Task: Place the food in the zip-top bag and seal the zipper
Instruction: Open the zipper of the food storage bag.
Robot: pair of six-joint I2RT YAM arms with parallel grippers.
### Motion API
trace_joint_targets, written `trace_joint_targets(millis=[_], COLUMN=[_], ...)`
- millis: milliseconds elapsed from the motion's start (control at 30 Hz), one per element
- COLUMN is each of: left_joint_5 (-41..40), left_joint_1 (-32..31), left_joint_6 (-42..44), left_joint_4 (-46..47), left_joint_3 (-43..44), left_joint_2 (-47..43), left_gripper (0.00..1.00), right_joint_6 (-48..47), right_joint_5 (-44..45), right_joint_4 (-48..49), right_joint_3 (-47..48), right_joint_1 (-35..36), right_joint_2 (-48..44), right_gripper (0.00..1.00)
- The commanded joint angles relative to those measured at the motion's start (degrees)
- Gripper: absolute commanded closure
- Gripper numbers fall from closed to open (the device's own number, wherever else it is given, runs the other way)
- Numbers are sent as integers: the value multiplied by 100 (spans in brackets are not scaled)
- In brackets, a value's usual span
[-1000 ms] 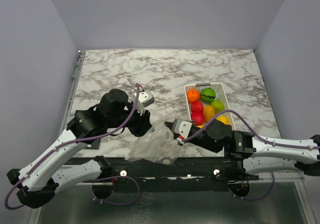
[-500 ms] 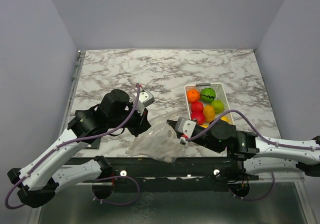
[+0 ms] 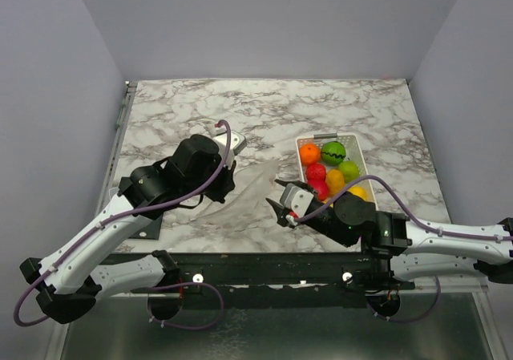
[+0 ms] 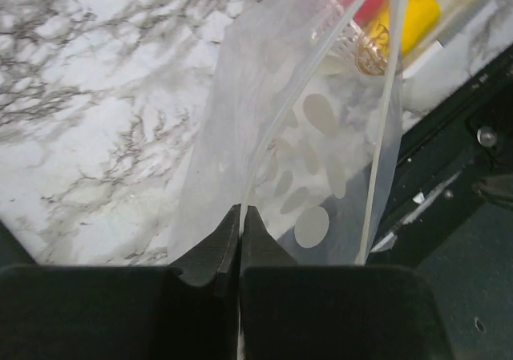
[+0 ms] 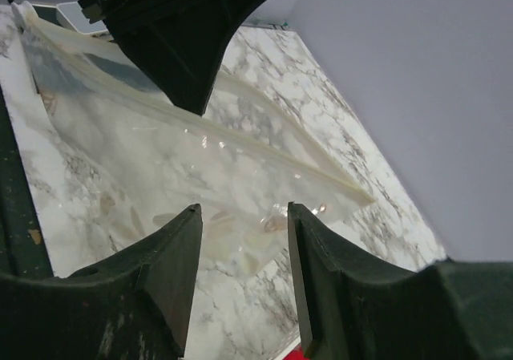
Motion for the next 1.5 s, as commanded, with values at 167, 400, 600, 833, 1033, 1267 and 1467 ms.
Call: trace_joint_targets(millis=[167, 400, 600, 833, 1033, 1267, 1467], left_joint_5=[-2523, -3589, -3871, -3841, -3789, -3507, -3291], left_joint_1=[-14, -17, -16, -16, -13, -10, -17], left_joint_6=[-350, -606, -796, -1092, -1300, -1436, -1493], left_joint_4=[-118, -110, 64, 346, 719, 1049, 1198], left_joint_3=[623, 521, 436, 123, -238, -557, -707], left_joint_2=[483, 973, 1134, 1131, 981, 815, 685], left_gripper=[100, 100, 100, 100, 100, 100, 100], right_joint_6=[585, 1989, 3294, 4779, 5638, 6504, 6949], right_joint_5=[993, 2092, 2186, 1480, 867, 344, 246], right_joint_4=[507, 249, -366, -682, -916, -867, -792], right_joint_3=[-55, 363, 835, 1258, 1611, 1702, 1736], right_joint_1=[40, -11, -338, -975, -1441, -1758, -1810], right_joint_2=[95, 577, 946, 1322, 1778, 2125, 2320], right_gripper=[40, 28, 29, 29, 29, 28, 28])
